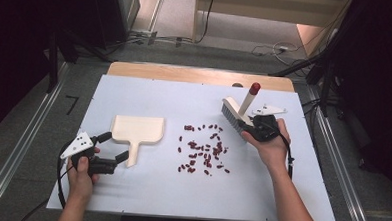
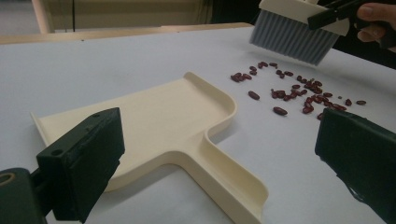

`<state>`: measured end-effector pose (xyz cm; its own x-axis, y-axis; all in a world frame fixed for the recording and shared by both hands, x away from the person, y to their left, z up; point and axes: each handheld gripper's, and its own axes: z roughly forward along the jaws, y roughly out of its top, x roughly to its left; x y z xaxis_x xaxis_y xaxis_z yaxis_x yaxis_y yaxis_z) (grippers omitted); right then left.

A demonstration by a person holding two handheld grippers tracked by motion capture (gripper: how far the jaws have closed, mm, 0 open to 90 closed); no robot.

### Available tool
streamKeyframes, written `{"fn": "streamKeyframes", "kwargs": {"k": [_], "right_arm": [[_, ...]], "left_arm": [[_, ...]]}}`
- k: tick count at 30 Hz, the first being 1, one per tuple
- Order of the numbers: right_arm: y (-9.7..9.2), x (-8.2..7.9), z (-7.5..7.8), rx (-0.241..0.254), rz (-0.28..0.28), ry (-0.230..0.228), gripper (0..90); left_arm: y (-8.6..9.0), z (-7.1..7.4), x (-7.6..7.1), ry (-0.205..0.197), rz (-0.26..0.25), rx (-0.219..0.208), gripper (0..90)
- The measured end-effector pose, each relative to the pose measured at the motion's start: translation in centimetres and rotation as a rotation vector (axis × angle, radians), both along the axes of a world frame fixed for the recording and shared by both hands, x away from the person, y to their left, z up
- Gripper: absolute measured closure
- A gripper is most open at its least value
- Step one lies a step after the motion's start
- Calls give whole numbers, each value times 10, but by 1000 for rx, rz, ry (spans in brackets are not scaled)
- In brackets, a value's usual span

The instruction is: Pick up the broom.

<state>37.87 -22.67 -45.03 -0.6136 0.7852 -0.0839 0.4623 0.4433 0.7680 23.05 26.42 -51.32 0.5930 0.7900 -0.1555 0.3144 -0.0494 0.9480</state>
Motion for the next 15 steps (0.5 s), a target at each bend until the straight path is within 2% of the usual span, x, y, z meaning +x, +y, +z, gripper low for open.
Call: {"fn": "streamKeyframes", "kwargs": {"k": [6,10,15], "right_arm": [[4,4,-6,-31,-14,-13,655],[10,2,-7,-51,-4,-9,655],[19,-3,-8,-59,38,0,655]], "left_arm": [[-2,-1,-1,-9,0,7,18],[-2,-1,-1,-11,0,5,18],[-2,-1,-1,-11,-1,5,18]]}}
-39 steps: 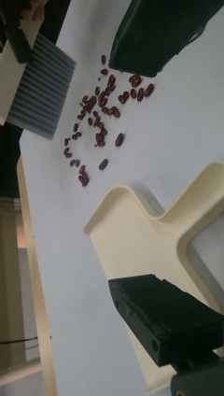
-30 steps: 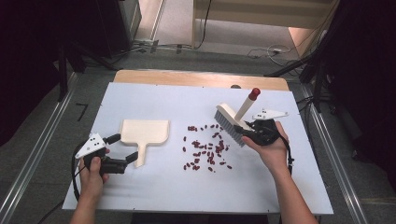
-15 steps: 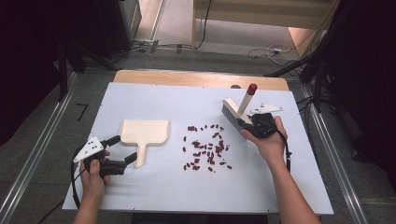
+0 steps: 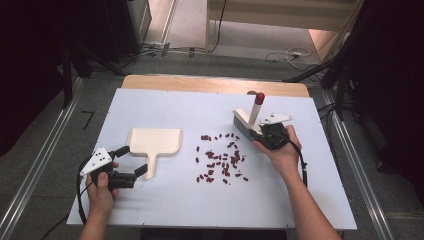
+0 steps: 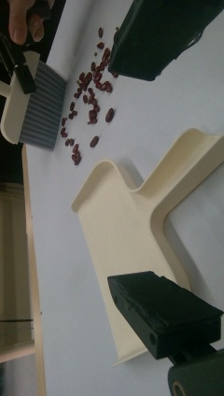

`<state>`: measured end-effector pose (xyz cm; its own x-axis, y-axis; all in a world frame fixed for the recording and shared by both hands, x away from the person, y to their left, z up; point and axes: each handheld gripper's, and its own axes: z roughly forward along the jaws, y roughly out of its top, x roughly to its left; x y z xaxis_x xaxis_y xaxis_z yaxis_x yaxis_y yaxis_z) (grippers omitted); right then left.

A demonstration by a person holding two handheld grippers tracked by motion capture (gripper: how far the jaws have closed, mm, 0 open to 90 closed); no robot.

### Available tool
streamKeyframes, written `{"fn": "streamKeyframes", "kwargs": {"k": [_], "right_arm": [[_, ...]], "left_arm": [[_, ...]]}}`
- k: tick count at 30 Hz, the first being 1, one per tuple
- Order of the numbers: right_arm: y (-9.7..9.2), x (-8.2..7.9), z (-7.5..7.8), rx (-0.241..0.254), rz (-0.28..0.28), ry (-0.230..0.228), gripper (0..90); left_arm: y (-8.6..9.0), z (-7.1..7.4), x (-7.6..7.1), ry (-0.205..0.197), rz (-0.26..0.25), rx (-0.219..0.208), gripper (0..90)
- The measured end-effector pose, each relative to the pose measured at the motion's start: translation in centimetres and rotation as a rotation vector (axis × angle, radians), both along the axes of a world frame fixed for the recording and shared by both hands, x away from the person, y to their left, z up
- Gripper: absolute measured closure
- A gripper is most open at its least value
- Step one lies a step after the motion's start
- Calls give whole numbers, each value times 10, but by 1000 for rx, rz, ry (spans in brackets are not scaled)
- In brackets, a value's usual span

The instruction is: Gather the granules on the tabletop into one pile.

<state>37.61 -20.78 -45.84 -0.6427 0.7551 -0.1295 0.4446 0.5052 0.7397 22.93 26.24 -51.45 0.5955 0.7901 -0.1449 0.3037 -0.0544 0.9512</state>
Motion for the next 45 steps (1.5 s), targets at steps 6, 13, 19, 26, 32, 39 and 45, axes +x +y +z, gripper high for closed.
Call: {"fn": "streamKeyframes", "kwargs": {"k": [6,13,19,26,32,39,45], "right_arm": [[8,-7,0,-17,26,4,655],[15,-19,-1,-16,64,9,655],[16,-27,-1,-14,81,22,655],[18,-35,0,-23,104,20,655],[20,-40,0,-18,125,20,655],[25,-48,2,-12,156,39,655],[22,-47,11,2,146,19,655]], "left_arm": [[0,0,0,3,7,-4,18],[0,-1,1,9,4,-7,18],[0,-1,1,9,5,-4,18],[-2,-1,2,13,-4,8,18],[-2,-2,3,15,-4,6,18],[-2,-1,3,13,-10,14,18],[-2,-2,3,13,-10,13,18]]}}
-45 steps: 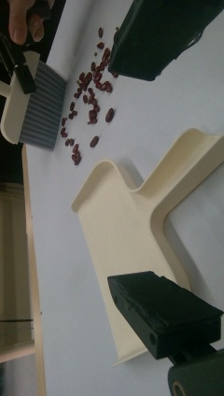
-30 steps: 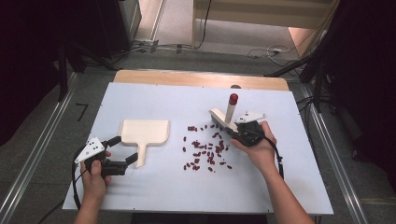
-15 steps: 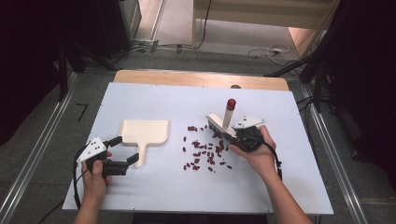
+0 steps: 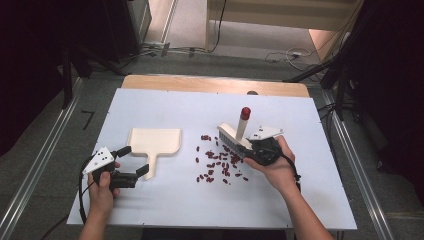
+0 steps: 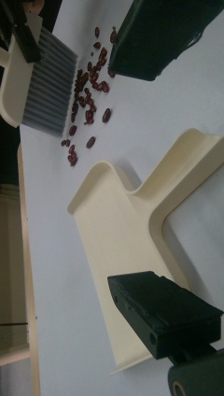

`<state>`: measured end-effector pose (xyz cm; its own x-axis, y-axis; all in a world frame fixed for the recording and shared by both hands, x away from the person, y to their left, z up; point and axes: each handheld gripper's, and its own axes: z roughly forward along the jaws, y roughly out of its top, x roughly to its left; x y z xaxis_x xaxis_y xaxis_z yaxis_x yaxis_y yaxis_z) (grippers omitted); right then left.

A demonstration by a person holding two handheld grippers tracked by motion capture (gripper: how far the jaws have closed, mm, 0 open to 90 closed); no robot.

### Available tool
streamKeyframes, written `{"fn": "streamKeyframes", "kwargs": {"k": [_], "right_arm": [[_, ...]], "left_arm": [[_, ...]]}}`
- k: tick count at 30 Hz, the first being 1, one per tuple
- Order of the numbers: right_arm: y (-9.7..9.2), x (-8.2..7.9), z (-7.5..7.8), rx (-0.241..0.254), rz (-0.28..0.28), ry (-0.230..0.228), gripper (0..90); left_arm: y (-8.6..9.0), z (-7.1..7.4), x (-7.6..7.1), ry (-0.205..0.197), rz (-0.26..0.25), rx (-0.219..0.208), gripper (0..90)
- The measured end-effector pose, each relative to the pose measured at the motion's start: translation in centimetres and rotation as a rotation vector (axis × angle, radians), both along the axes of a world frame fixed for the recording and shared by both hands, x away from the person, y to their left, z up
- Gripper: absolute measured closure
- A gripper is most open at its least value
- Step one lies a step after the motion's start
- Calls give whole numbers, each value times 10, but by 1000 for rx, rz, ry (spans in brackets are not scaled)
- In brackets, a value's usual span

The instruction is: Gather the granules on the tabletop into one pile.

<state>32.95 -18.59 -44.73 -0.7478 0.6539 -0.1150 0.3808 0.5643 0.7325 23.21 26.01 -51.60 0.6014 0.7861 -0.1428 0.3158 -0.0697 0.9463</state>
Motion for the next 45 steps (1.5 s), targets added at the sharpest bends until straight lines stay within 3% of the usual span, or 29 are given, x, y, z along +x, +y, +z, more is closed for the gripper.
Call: {"fn": "streamKeyframes", "kwargs": {"k": [6,12,16,21,29,36,40,43,45], "right_arm": [[-2,18,7,-2,-50,-27,655],[-4,36,-2,-33,-116,-39,654],[0,38,-8,-59,-98,-33,655],[11,29,-9,-91,-42,-41,654],[20,11,-10,-89,39,-37,655],[23,-3,-6,-78,62,-32,655],[20,-9,4,-39,37,-41,655],[22,-20,15,-8,56,-37,654],[27,-30,20,20,83,-10,654]], "left_arm": [[-1,0,0,-1,2,0,18],[0,0,0,0,2,0,18],[0,0,0,-1,-1,-3,18],[0,0,0,1,0,-1,18],[0,0,0,3,2,-2,18],[0,0,0,3,2,2,18],[0,0,0,3,1,3,18],[0,0,1,5,9,0,18],[0,0,1,6,12,-3,18]]}}
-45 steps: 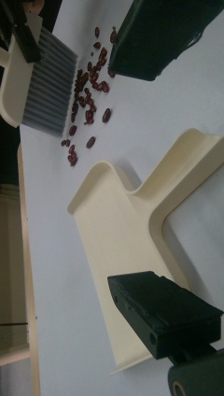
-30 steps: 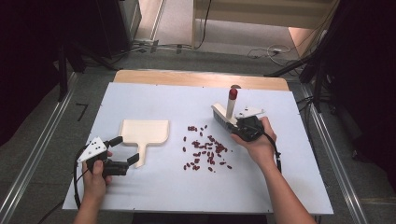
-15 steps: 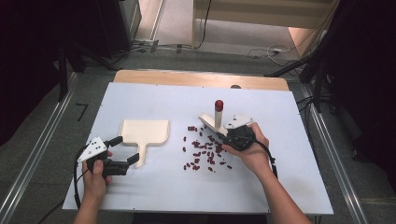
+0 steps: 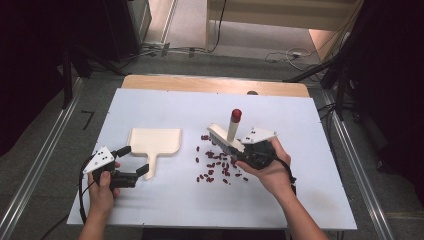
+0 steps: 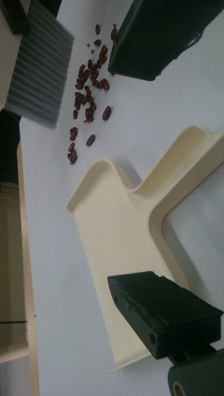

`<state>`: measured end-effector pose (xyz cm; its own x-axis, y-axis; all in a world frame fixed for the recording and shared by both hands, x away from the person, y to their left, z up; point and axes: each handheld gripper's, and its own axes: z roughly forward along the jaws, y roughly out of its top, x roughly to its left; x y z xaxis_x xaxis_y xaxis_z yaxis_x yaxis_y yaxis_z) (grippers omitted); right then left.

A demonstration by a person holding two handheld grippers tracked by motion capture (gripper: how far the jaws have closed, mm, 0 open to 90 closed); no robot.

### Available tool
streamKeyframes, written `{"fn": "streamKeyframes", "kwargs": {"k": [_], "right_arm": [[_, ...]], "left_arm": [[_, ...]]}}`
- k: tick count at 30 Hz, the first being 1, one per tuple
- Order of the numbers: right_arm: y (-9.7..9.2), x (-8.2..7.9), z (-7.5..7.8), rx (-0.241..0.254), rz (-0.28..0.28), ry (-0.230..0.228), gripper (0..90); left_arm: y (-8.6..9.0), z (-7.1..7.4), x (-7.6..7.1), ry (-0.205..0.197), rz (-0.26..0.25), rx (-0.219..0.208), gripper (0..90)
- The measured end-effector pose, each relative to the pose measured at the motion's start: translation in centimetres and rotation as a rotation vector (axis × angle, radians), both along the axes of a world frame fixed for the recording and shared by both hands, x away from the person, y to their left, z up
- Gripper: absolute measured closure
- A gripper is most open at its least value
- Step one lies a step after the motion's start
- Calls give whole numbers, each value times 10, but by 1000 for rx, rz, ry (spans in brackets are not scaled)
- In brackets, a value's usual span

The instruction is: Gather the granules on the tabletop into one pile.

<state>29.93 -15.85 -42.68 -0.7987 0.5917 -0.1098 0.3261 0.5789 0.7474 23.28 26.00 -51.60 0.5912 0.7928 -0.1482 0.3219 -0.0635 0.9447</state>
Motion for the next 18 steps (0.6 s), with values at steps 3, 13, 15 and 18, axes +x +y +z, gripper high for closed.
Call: {"fn": "streamKeyframes", "kwargs": {"k": [3,13,15,18], "right_arm": [[10,-16,3,49,52,49,655],[43,-48,-9,123,154,195,654],[46,-49,-15,138,150,226,654],[49,-46,-25,136,136,264,654]], "left_arm": [[0,0,0,-1,0,3,18],[0,0,0,0,0,-2,18],[0,0,0,0,0,-2,18],[0,0,0,2,-2,-2,18]]}}
